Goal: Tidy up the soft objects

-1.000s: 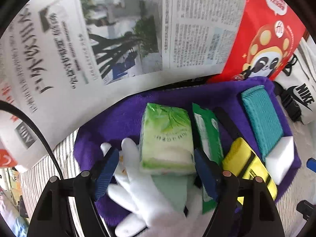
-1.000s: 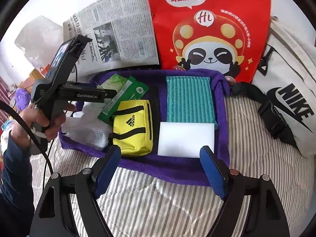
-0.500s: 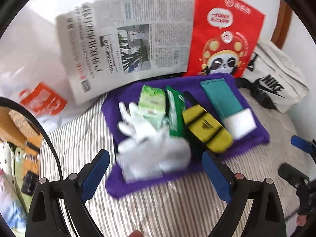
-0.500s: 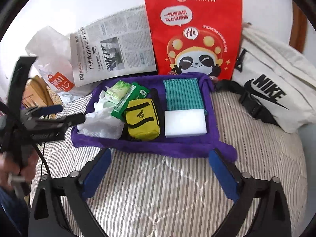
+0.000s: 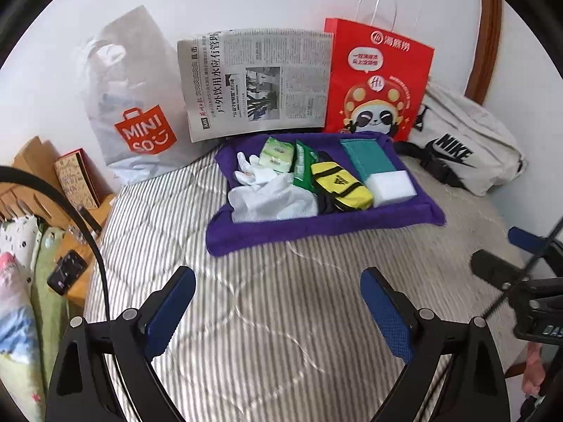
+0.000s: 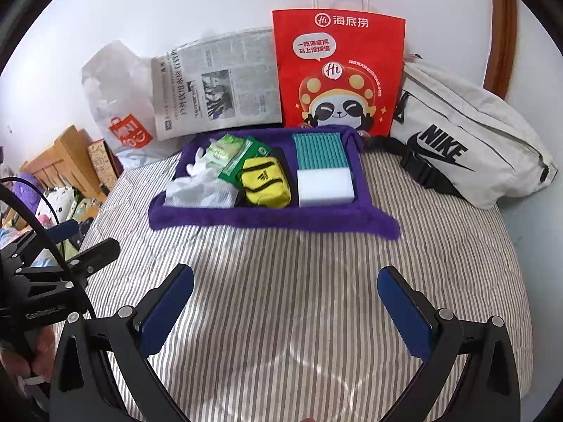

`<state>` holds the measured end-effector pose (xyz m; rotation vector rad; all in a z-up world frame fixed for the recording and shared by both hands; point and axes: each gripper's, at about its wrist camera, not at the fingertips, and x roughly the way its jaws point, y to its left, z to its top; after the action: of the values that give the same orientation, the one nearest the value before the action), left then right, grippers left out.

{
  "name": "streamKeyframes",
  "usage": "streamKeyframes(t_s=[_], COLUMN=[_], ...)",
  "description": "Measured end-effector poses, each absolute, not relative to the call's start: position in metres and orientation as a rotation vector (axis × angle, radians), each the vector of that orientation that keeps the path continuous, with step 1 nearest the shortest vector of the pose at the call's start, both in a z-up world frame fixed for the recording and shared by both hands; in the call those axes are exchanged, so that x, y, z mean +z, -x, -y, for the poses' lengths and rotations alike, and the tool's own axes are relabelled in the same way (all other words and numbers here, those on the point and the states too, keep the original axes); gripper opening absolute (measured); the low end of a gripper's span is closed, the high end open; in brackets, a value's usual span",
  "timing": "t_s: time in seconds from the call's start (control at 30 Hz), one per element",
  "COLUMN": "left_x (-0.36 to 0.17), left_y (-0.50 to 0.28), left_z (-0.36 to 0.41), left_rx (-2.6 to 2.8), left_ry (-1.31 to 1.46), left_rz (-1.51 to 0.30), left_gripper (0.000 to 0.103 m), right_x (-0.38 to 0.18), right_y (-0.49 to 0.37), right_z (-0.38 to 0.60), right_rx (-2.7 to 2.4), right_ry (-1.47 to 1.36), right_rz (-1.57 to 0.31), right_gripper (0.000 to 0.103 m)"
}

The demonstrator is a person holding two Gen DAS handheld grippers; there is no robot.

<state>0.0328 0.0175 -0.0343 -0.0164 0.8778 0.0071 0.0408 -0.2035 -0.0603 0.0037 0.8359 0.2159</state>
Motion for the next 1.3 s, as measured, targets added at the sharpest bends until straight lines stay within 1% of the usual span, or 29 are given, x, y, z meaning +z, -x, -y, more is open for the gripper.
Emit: streamKeyframes(t_s=[0.2,0.37,1.3], left_x=[-0.026,-0.023,-0.021], left_y=[-0.003,0.006,0.012], left_z=[-0.012,-0.009,-0.001], left_rx=[0.016,0.007,-0.002], left_ry=[0.052,0.066,0.046], left_rz=[-0.855,-0.853,-0.857], left_gripper=[0.095,0.095,0.095], right_x=[-0.057,-0.054,-0.057], right_y=[-0.023,-0.015,-0.007], right_z=[0.211,0.22,0.227], right_rx=[0.188,0.161,0.169], right_ry=[0.014,0.002,-0.013], right_rz=[-0.829,-0.821,-0.836], right_gripper=[0.103,0.103,0.103])
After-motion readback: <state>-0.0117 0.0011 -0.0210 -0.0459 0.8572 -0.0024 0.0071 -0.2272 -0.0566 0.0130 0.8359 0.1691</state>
